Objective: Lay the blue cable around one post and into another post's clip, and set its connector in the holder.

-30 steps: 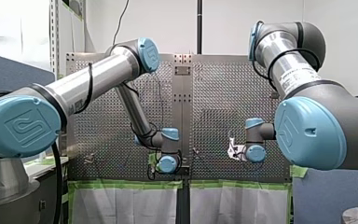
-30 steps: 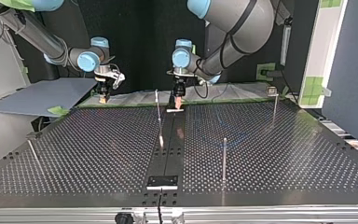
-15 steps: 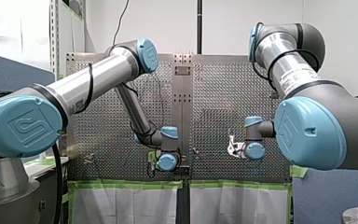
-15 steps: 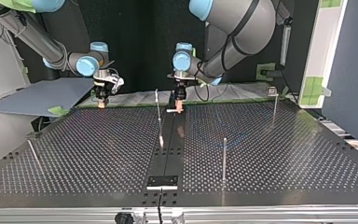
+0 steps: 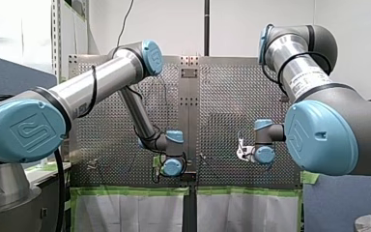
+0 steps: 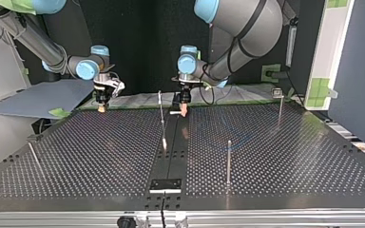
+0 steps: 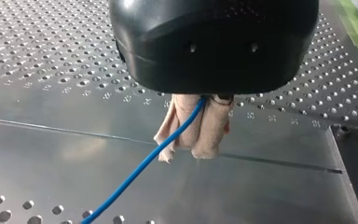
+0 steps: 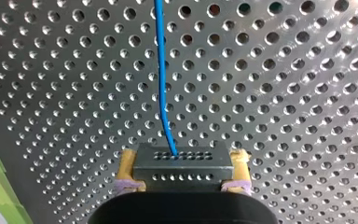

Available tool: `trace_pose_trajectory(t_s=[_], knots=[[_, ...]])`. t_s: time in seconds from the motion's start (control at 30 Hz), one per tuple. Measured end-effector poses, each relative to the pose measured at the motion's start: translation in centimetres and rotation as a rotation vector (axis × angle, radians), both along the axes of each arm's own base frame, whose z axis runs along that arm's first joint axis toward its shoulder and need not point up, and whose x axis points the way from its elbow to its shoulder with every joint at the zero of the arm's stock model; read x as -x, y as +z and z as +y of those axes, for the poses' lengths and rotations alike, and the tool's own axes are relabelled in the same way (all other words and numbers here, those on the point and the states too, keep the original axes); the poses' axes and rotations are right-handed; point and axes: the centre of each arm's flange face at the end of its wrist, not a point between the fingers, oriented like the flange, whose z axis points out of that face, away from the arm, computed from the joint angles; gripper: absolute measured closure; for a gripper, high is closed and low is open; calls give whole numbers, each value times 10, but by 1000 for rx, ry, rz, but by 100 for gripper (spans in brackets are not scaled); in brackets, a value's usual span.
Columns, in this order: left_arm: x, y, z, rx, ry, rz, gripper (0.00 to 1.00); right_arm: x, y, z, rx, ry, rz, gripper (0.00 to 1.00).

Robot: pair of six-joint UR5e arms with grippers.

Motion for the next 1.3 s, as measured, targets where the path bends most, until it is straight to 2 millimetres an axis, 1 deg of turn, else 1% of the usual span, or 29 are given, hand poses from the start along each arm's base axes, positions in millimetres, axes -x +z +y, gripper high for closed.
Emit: trace_pose_trajectory(t_s=[0.17,0.2,0.23,0.27,0.3,0.33,0.37,0.4,0.43,0.47,0.5,0.73,0.87,1.0,1.17,1.3], knots=[[-1,0,1,-3,2,2,94,0,1,-3,2,-1,-1,62],[-1,0,2,-6,2,4,87,1,1,-3,1,-2,0,62],[-1,0,2,-8,3,6,78,1,1,-4,0,-2,1,62],[-1,0,2,-10,3,8,78,1,1,-4,-2,-2,2,62],[0,-1,2,-13,2,13,67,1,1,-4,-4,-1,4,62],[0,-1,2,-16,2,18,47,1,0,-4,-6,-1,5,62],[1,-2,2,-19,1,24,47,0,0,-3,-8,0,7,62],[2,-2,2,-24,0,32,32,0,0,-3,-11,1,8,62],[3,-3,2,-28,-3,38,7,0,0,-3,-12,2,9,62],[5,-3,1,-33,-7,44,7,0,-1,-3,-13,2,9,62],[7,-3,0,-42,-16,53,0,-1,-1,-2,-15,3,10,62],[16,-5,-6,-83,-74,100,0,-2,-3,0,-24,6,11,62],[30,-2,-13,-118,-121,126,0,-2,-4,1,-37,5,12,62],[46,6,-18,-161,-168,148,0,-1,-6,3,-49,5,13,62],[64,18,-19,-217,-190,169,0,-1,-7,4,-62,5,16,62],[73,36,-23,-251,-192,169,0,0,-8,5,-75,5,19,62]])
